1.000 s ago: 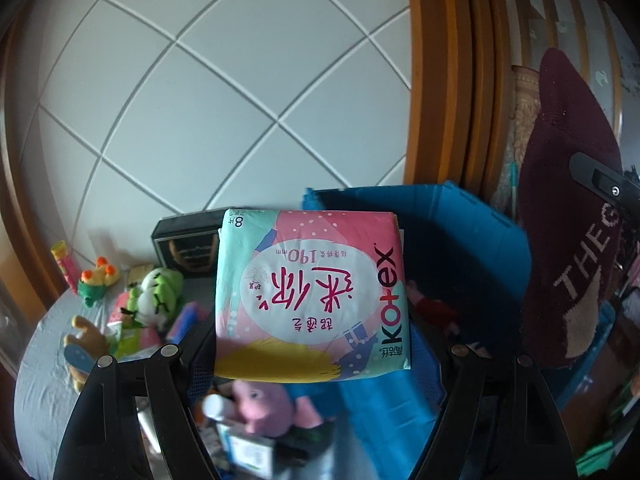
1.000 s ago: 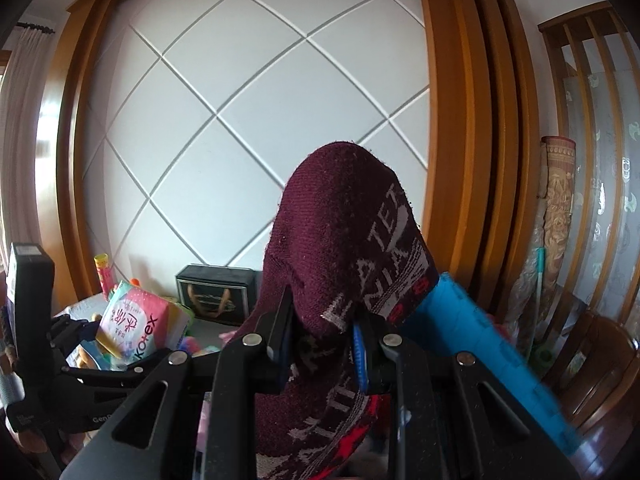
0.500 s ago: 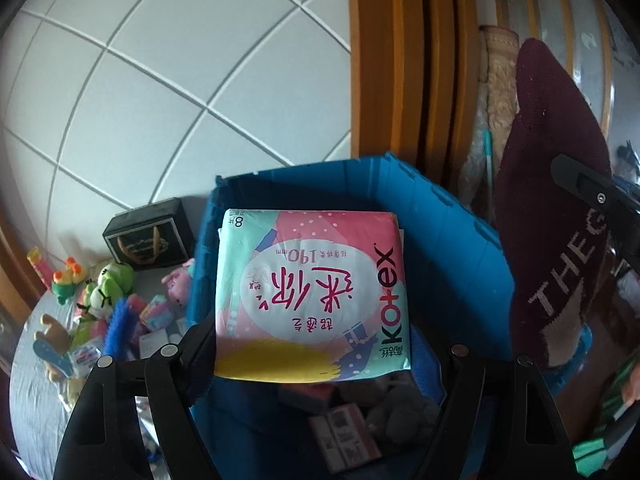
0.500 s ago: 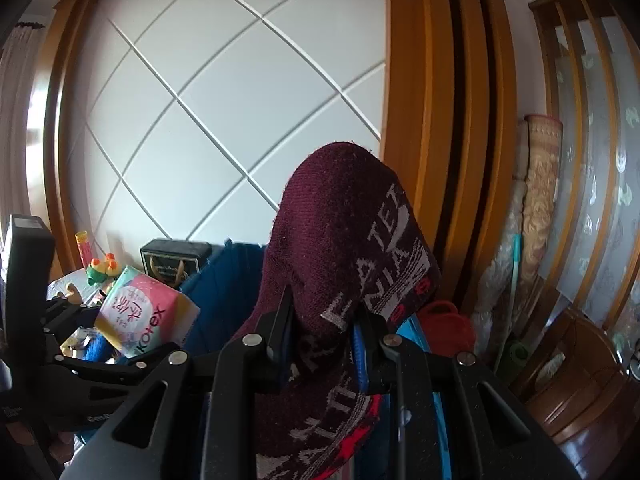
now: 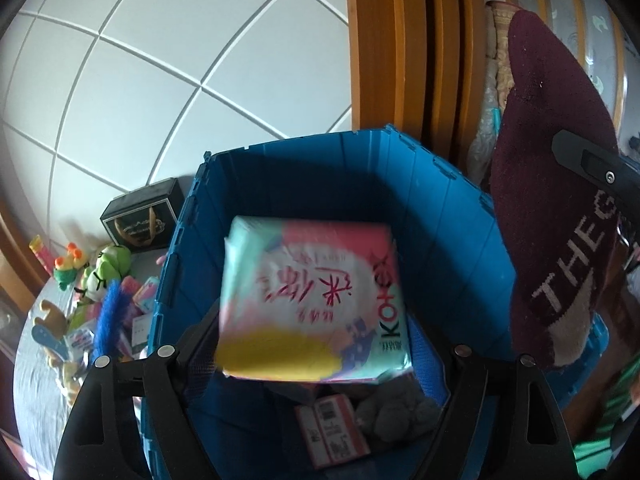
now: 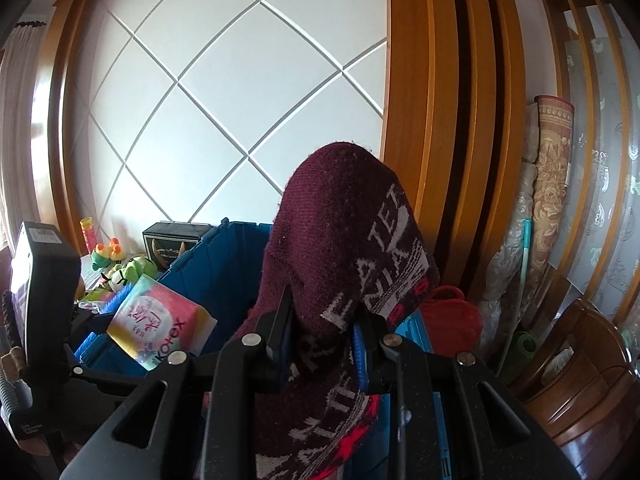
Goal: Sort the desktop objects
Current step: 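Open both tools to drop the pad pack and scarf into the crate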
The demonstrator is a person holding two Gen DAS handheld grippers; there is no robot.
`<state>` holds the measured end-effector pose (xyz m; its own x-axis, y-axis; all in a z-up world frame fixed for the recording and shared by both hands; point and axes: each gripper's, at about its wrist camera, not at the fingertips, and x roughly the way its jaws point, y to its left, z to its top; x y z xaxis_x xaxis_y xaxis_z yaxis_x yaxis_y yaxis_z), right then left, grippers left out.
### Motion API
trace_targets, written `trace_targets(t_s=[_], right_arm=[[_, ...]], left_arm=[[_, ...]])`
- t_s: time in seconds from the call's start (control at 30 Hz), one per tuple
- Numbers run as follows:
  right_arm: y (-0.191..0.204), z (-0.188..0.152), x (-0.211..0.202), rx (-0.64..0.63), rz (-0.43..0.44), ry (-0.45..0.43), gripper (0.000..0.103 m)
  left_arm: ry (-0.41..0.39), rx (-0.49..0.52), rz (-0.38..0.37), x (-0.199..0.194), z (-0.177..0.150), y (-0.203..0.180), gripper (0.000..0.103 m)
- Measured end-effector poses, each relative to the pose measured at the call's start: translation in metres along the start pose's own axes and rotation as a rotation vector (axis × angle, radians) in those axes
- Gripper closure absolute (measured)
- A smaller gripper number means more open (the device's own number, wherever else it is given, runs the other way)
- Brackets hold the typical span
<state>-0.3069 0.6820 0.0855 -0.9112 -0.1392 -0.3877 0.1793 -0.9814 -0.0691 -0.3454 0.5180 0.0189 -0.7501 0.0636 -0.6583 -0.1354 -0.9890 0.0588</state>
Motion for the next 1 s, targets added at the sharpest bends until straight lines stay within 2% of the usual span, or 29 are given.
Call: trace_targets(t_s=[0.1, 0.2, 0.33, 0.37, 0.4, 0.47, 0.63, 0.67, 0.7, 0.8, 1.0], right_arm=[[-0.004, -0.001, 0.001, 0.006, -0.004, 0.002, 0.073], [-0.009, -0.001, 0.004, 0.012, -0.002, 0.005, 0.072], [-0.013, 0.002, 0.003, 0.017, 0.000, -0.009, 0.071], [-0.013, 0.003, 0.003, 0.017, -0.001, -0.013, 0.063], [-0.013, 0.004, 0.002, 0.015, -0.004, -0.017, 0.050], [-0.012, 0.006, 0.000, 0.007, -0.017, -0.025, 0.034], [-0.011, 0.003, 0.001, 0.008, -0.023, -0.019, 0.033], [-0.011, 0.003, 0.001, 0.010, -0.026, -0.014, 0.028], [-0.011, 0.002, 0.001, 0.013, -0.026, -0.010, 0.018], [-0.012, -0.001, 0.001, 0.024, -0.014, 0.005, 0.003], [-0.012, -0.010, -0.007, 0.057, -0.011, 0.009, 0.000]], left_arm=[[0.000, 0.007, 0.011, 0.001, 0.001, -0.002, 0.016], [0.001, 0.010, 0.020, 0.002, 0.001, -0.003, 0.014], [0.001, 0.010, 0.033, 0.004, 0.002, -0.002, 0.005], [0.001, 0.010, 0.034, 0.004, 0.002, -0.002, 0.005], [0.001, 0.008, 0.035, 0.003, 0.002, -0.002, 0.005], [0.001, 0.005, 0.035, 0.003, 0.002, -0.002, 0.005], [0.002, 0.000, 0.029, 0.001, 0.000, -0.002, 0.005], [0.002, -0.001, 0.028, 0.001, 0.000, -0.002, 0.005], [0.002, -0.002, 0.027, 0.000, -0.001, -0.002, 0.005], [0.000, -0.006, 0.025, -0.003, -0.002, -0.001, 0.005], [-0.011, -0.025, 0.019, -0.016, -0.011, 0.007, 0.003]])
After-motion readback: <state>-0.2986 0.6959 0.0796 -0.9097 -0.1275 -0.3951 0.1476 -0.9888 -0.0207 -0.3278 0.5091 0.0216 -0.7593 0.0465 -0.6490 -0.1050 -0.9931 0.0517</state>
